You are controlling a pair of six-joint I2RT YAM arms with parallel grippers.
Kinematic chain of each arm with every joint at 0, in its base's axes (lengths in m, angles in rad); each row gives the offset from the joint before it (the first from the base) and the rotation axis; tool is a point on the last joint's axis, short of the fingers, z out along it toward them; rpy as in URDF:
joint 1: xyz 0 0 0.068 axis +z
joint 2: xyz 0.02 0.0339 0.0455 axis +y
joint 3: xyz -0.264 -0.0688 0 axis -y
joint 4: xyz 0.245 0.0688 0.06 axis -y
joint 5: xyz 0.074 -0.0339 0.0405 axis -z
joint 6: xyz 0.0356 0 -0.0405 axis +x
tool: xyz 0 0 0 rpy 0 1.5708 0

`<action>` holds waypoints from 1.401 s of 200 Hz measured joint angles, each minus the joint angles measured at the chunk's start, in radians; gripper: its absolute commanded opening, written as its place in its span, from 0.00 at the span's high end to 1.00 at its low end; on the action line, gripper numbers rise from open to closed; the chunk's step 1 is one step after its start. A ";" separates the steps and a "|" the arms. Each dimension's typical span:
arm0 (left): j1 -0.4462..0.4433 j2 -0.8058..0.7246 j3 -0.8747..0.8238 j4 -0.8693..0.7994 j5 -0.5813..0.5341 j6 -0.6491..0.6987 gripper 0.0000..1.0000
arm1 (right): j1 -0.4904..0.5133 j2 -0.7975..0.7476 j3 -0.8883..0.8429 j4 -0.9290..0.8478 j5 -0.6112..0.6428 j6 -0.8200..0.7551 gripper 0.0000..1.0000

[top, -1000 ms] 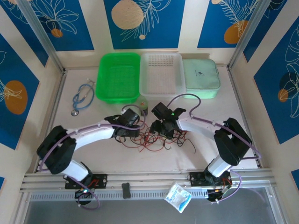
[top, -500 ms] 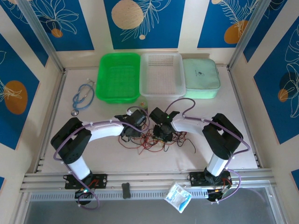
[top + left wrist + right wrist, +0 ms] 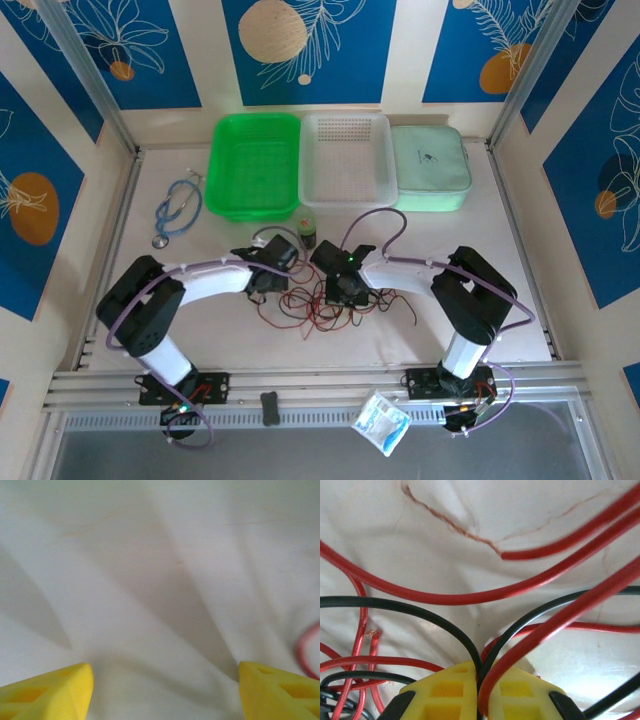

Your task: Untangle the cables

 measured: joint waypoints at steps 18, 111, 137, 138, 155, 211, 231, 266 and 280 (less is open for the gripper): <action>0.079 -0.067 -0.062 -0.011 0.008 -0.021 0.24 | 0.015 0.002 0.002 -0.001 0.011 -0.036 0.91; 0.317 -0.345 -0.201 -0.060 0.044 -0.070 0.22 | 0.016 0.006 0.004 0.101 -0.105 -0.098 0.69; 0.336 -0.383 -0.213 -0.052 0.081 -0.066 0.22 | 0.004 0.003 0.004 0.139 -0.156 -0.098 0.64; 0.336 -0.384 -0.213 -0.052 0.082 -0.066 0.22 | 0.003 0.003 0.004 0.139 -0.158 -0.098 0.63; 0.336 -0.418 -0.209 -0.050 0.124 -0.051 0.21 | -0.006 -0.020 0.004 0.140 -0.175 -0.090 0.58; 0.216 -0.338 -0.029 -0.147 0.270 0.056 0.21 | -0.075 -0.180 0.005 0.090 -0.193 -0.052 0.52; 0.131 -0.251 0.006 -0.174 0.326 0.091 0.22 | -0.098 -0.204 0.004 0.066 -0.192 -0.033 0.53; 0.018 -0.085 0.029 -0.229 0.358 0.135 0.23 | -0.105 -0.210 0.004 0.043 -0.193 -0.011 0.53; -0.008 -0.034 0.042 -0.241 0.357 0.145 0.23 | -0.105 -0.210 0.004 0.041 -0.193 -0.011 0.53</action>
